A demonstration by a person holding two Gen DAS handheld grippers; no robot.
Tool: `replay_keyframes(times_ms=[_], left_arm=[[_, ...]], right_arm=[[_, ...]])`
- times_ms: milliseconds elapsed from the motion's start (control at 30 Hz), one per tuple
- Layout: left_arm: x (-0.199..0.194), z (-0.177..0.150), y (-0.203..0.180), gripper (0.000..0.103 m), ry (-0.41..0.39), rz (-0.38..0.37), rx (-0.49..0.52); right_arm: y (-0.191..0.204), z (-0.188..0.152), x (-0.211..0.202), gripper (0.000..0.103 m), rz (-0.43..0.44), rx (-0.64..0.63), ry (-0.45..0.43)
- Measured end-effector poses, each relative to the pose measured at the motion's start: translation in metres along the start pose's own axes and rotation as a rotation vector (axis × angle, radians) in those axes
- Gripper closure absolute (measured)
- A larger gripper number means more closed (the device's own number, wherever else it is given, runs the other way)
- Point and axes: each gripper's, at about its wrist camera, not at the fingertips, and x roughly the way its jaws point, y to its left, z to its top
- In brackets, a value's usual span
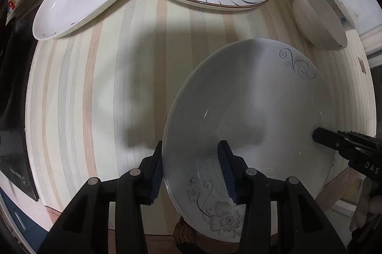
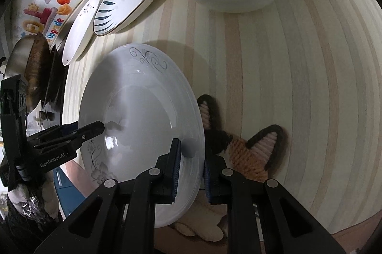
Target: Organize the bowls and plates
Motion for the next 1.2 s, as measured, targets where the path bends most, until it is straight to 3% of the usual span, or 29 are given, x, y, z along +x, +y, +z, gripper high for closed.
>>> replay_keyframes(times_ms=[267,367,500,533,567,633,700,767,933,1067,1200], left_arm=[[-0.007,-0.012,-0.014,0.062,-0.013,-0.008,0.037],[-0.038,-0.014,-0.005,0.062,-0.08,-0.021,0.019],[-0.082,-0.01,0.029,0.061,-0.2,-0.026,-0.078],[-0.088,-0.005,0.04,0.061,-0.217,-0.028,-0.107],[-0.091,0.0,0.05,0.06,-0.231,-0.03,-0.133],[-0.089,0.012,0.077,0.06,-0.237,-0.008,-0.188],[-0.078,0.02,0.099,0.061,-0.233,-0.005,-0.252],[-0.069,0.029,0.115,0.061,-0.225,0.0,-0.301],[-0.049,0.052,0.149,0.061,-0.194,0.003,-0.389],[-0.037,0.062,0.16,0.061,-0.161,-0.033,-0.448],[-0.029,0.065,0.168,0.061,-0.147,-0.071,-0.491]], right_arm=[[0.002,-0.001,-0.001,0.081,-0.015,0.019,-0.006],[0.001,0.0,-0.008,0.081,-0.01,0.042,0.017],[0.016,0.008,-0.056,0.078,-0.044,0.043,-0.06],[0.026,0.012,-0.07,0.072,-0.039,0.027,-0.09],[0.041,0.021,-0.084,0.064,-0.026,0.004,-0.126],[0.076,0.048,-0.097,0.056,0.017,-0.054,-0.182],[0.107,0.079,-0.092,0.054,0.064,-0.119,-0.195],[0.143,0.122,-0.072,0.054,0.103,-0.189,-0.203],[0.215,0.229,0.008,0.054,0.081,-0.332,-0.149],[0.246,0.28,0.058,0.054,0.027,-0.42,-0.091],[0.252,0.307,0.092,0.057,0.01,-0.443,-0.05]])
